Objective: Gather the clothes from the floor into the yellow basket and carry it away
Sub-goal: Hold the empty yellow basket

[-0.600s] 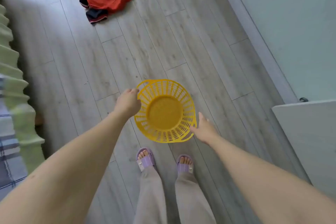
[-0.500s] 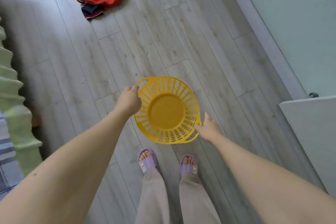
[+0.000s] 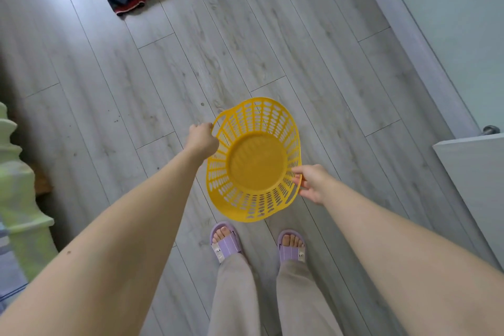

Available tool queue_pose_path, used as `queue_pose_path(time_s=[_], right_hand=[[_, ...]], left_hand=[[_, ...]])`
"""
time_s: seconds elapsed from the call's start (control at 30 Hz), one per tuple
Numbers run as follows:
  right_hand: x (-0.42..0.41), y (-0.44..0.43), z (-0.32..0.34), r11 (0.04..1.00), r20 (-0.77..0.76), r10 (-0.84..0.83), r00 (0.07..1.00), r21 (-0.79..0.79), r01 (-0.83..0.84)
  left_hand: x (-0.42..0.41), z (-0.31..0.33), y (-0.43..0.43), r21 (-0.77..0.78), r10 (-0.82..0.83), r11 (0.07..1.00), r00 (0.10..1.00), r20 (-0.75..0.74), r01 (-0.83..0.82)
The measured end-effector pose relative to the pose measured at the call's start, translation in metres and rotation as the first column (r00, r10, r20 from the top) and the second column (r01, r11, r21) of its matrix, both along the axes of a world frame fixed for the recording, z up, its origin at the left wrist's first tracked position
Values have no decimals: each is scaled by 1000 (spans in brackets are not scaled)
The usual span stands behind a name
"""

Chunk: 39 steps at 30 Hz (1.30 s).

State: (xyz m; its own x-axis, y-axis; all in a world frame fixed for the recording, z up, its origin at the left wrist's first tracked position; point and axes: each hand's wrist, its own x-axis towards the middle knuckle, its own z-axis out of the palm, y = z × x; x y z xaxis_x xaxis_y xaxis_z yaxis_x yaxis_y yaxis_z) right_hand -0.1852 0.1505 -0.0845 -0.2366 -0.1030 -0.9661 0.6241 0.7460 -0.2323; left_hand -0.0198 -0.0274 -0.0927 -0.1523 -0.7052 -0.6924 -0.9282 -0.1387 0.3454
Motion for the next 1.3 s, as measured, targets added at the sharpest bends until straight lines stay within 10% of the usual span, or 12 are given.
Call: queue_pose_path(time_s=[0.33,1.3], right_hand=[[-11,-48,17,983,-84,-11,996,-183,-5],[-13,-269,274,922,-424,37,905,-334,-194]], left_hand=[[16,9,4,407,555,800,803,-219,-442],[80,290,-228,-219,402,828,820,-408,-516]])
